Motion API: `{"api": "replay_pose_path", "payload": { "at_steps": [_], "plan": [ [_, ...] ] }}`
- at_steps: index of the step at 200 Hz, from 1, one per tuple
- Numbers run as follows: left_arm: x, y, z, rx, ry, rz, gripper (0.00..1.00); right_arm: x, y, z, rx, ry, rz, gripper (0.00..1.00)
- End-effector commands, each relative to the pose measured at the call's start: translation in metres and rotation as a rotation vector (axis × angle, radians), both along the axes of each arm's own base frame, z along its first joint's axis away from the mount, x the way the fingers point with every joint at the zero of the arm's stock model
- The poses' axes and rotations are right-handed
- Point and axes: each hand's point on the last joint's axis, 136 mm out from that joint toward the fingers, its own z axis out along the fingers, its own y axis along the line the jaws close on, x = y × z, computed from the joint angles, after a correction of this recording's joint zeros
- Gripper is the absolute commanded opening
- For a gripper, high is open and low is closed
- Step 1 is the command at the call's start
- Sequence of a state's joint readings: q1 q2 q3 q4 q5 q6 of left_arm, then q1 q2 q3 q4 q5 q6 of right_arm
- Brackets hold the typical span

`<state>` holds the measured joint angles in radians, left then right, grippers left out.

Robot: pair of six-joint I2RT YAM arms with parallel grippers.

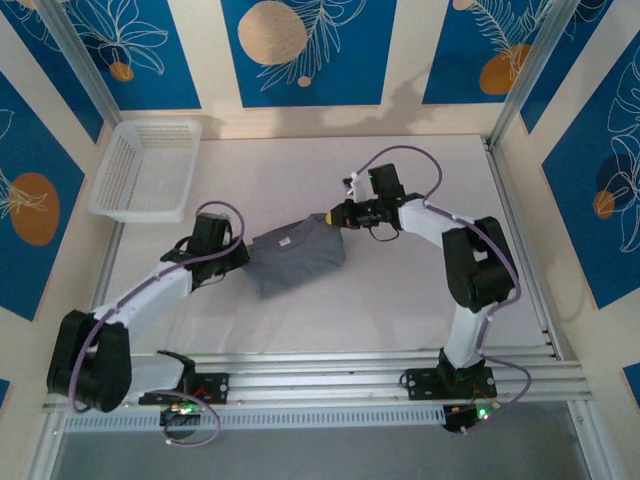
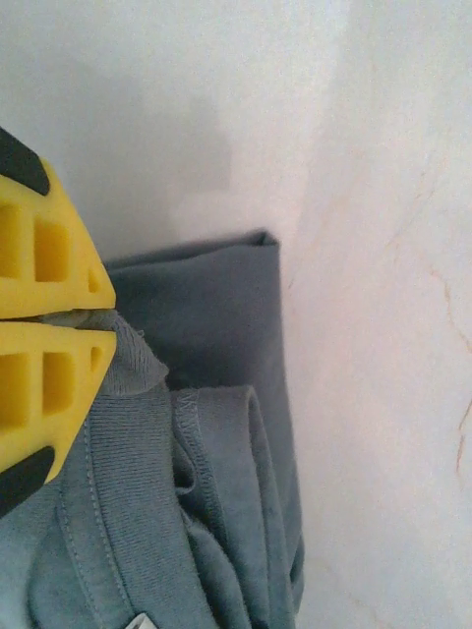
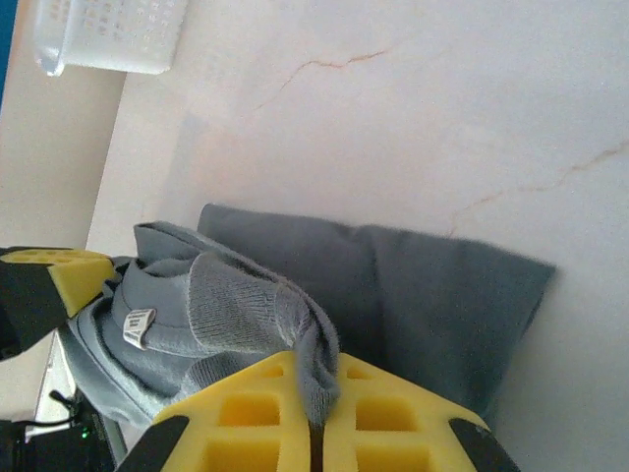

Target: Fold the inside-out t-shirt

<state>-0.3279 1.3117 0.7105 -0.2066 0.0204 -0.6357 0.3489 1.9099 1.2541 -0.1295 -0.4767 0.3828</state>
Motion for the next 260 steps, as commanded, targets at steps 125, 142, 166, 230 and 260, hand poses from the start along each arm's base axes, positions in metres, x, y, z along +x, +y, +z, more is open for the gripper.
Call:
{"api": "replay_pose_path", "payload": {
  "at_steps": [125, 142, 166, 230, 260],
  "plan": [
    [0.031, -0.012, 0.072, -0.137, -0.194, -0.013, 0.54, -0.009, -0.019, 0.031, -0.117, -0.009, -0.114, 0.53],
    [0.012, -0.036, 0.072, -0.183, -0.16, -0.061, 0.42, -0.03, -0.001, 0.028, -0.085, -0.005, -0.112, 0.44],
    [-0.005, -0.061, 0.036, -0.166, -0.056, -0.117, 0.35, -0.047, 0.023, -0.003, -0.098, 0.016, -0.068, 0.44],
    [-0.017, -0.035, 0.026, -0.093, 0.017, -0.05, 0.69, -0.053, 0.013, 0.01, -0.024, 0.031, -0.069, 0.52],
    [-0.036, -0.014, 0.015, -0.121, 0.116, 0.04, 0.86, -0.041, -0.031, 0.055, 0.118, 0.016, -0.259, 0.59]
  ]
}}
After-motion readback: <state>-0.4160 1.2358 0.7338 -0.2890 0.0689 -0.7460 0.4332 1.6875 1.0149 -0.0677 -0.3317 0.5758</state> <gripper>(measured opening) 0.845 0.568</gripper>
